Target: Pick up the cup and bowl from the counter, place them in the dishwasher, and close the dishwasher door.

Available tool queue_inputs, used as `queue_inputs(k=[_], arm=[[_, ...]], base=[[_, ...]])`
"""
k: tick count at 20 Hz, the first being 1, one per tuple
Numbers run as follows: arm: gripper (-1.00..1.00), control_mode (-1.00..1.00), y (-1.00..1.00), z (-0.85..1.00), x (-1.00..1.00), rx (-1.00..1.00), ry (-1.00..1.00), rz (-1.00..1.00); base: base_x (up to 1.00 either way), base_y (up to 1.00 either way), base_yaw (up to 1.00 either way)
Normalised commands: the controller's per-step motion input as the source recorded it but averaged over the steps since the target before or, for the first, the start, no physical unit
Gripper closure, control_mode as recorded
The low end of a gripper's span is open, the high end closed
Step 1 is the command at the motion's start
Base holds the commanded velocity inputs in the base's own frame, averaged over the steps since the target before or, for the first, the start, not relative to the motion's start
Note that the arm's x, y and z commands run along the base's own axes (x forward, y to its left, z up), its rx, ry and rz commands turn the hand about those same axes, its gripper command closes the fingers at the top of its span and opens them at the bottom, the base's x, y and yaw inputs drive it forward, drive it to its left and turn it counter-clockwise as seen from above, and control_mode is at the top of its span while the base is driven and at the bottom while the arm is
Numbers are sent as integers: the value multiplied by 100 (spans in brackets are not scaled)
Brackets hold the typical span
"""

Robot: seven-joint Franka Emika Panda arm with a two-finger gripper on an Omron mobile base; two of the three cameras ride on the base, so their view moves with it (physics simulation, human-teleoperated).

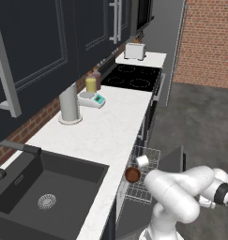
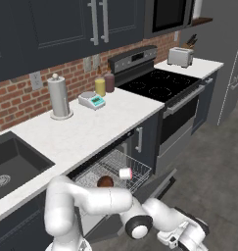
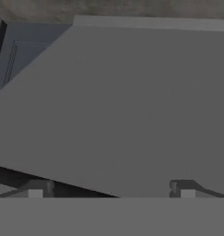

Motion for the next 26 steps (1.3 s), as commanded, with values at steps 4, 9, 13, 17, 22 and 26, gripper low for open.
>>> queue_inputs(k=[4,9,13,17,22,26], arm=[[-100,-100,41,-50,40,0,0,0],[-100,-100,43,-44,38,0,0,0],[-100,-100,42,-29,37,0,0,0],[-100,-100,36,-6,35,0,0,0],[-100,-100,36,3,25,7,0,0],[-100,-100,49,23,19,12,-2,0]], base=[[0,0,0],[0,0,0],[0,0,0],[0,0,0],[0,0,0],[0,0,0]])
